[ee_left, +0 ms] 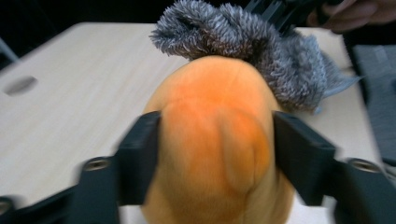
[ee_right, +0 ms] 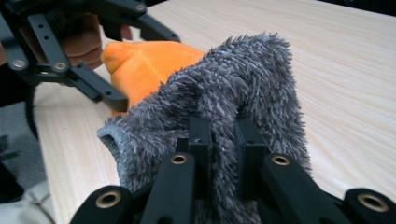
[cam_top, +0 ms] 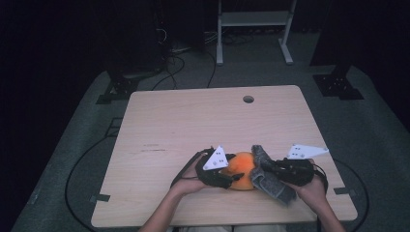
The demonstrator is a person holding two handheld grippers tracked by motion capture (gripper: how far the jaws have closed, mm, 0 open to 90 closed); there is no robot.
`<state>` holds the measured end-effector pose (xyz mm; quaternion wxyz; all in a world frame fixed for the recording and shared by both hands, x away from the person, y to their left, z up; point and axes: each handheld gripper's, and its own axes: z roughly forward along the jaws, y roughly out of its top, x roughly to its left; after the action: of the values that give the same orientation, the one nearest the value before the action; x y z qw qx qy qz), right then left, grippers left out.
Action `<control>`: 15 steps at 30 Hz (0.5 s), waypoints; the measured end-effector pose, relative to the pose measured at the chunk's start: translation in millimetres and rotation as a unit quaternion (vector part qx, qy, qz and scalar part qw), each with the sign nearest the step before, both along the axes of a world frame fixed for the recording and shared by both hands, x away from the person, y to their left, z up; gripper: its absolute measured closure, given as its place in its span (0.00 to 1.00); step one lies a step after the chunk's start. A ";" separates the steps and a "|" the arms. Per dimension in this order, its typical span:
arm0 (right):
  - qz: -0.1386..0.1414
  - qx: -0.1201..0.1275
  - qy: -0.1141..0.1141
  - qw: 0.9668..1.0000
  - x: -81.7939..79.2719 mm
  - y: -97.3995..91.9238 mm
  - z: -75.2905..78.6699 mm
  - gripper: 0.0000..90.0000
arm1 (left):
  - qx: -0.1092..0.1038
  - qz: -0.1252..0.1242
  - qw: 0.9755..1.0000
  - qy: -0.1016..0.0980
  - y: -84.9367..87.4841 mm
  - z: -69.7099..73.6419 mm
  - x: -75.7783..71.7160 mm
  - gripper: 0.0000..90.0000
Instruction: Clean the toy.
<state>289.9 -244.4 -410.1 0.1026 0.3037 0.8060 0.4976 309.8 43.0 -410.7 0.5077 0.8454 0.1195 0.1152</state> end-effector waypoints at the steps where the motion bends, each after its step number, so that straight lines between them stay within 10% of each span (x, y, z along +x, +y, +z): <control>1: 0.005 0.000 0.000 1.000 0.0 2.8 -1.2 0.88 | -0.006 0.004 1.000 0.007 1.3 0.0 0.1 0.29; 15: -0.014 0.005 0.021 1.000 -4.3 -4.7 -17.8 0.88 | -0.012 0.017 1.000 0.016 29.7 -25.6 -10.5 0.36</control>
<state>285.6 -249.2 -427.8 0.0913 0.3254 0.8014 0.4934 299.3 72.8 -436.4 0.5136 0.8389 0.1433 0.1088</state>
